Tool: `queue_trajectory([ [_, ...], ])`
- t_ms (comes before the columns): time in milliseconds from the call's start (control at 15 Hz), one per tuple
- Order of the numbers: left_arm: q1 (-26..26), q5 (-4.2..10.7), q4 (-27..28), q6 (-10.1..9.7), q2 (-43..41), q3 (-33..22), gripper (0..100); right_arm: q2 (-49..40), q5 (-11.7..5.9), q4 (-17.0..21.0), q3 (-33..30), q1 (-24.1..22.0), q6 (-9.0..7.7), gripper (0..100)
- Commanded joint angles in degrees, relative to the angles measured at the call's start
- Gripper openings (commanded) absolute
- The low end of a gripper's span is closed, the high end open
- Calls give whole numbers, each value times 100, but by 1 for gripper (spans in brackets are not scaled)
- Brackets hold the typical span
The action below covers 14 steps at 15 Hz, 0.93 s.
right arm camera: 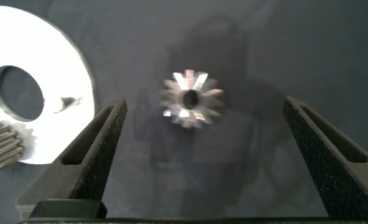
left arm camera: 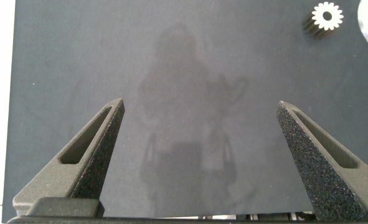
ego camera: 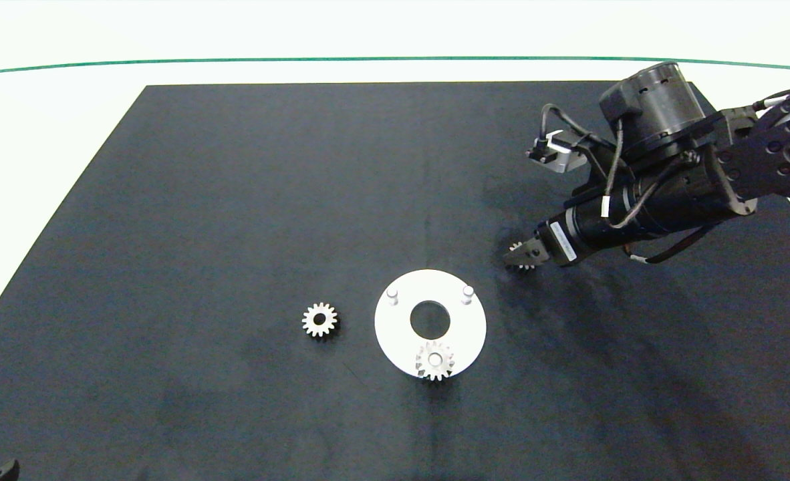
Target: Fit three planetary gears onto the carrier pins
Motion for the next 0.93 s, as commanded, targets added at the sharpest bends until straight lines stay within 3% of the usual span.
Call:
queue_trajectory([
  [67, 24, 1, 10, 3, -2, -11, 100, 195, -23, 16, -14, 103, -10, 100],
  [933, -11, 1, 19, 3, -81, -20, 100, 283, -58, 34, -14, 85, -10, 75],
])
